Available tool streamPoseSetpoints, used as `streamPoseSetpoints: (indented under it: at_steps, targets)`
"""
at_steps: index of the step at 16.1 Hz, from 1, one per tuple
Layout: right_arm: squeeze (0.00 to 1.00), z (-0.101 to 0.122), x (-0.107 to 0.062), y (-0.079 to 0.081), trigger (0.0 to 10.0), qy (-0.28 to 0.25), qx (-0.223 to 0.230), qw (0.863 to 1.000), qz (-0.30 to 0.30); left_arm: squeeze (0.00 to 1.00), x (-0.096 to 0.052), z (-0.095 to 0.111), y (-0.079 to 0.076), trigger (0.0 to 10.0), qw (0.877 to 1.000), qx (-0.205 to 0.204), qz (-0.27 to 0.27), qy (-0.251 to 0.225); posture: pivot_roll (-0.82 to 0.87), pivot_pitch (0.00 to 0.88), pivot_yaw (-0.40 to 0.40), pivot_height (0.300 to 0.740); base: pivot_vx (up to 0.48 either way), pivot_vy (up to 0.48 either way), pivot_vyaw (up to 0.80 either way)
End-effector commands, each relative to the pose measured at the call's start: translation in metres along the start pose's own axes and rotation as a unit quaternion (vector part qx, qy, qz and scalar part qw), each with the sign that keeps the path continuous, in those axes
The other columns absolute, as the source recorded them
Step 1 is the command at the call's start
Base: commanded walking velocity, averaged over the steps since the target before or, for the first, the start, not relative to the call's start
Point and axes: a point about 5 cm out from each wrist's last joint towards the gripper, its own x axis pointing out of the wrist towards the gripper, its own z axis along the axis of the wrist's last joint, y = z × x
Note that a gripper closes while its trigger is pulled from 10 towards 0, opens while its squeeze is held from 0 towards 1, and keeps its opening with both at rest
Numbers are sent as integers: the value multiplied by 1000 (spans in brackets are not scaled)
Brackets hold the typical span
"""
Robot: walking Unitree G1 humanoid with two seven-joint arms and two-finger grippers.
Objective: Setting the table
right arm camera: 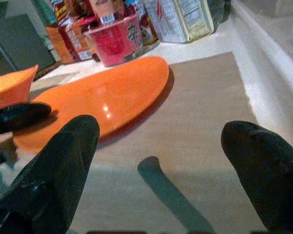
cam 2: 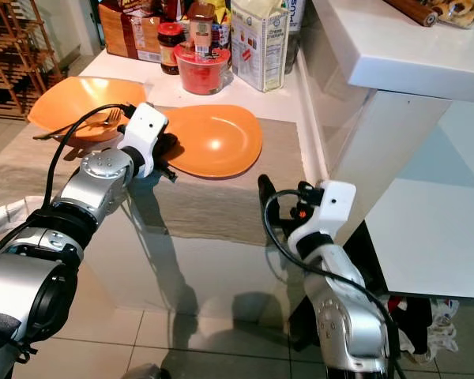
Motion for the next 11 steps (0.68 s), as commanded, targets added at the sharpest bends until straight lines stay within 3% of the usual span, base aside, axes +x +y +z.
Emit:
streamPoseSetpoints:
  at_steps: [1, 5, 6, 11]
  targets:
    - [0, 7, 5, -6, 10000, -16, 10, 1000, -14, 0, 1, -7, -5, 10000, 1000, 10, -14, 23, 17, 0, -47, 740, 0, 0, 0]
    - [0, 13, 29, -11, 10000, -23, 63, 997, -28, 0, 0, -17, -11, 10000, 998, 21, -35, 55, 24, 0, -43, 740, 0, 0, 0]
    - [0, 10, 41, -9, 10000, -19, 93, 995, -24, 0, 0, -18, -13, 10000, 997, 22, -48, 55, 29, 0, -41, 740, 0, 0, 0]
    - [0, -13, 61, 3, 10000, 24, 180, 983, 3, 0, -1, -12, -22, 10000, 995, 18, -92, 23, 46, 0, -44, 740, 0, 0, 0]
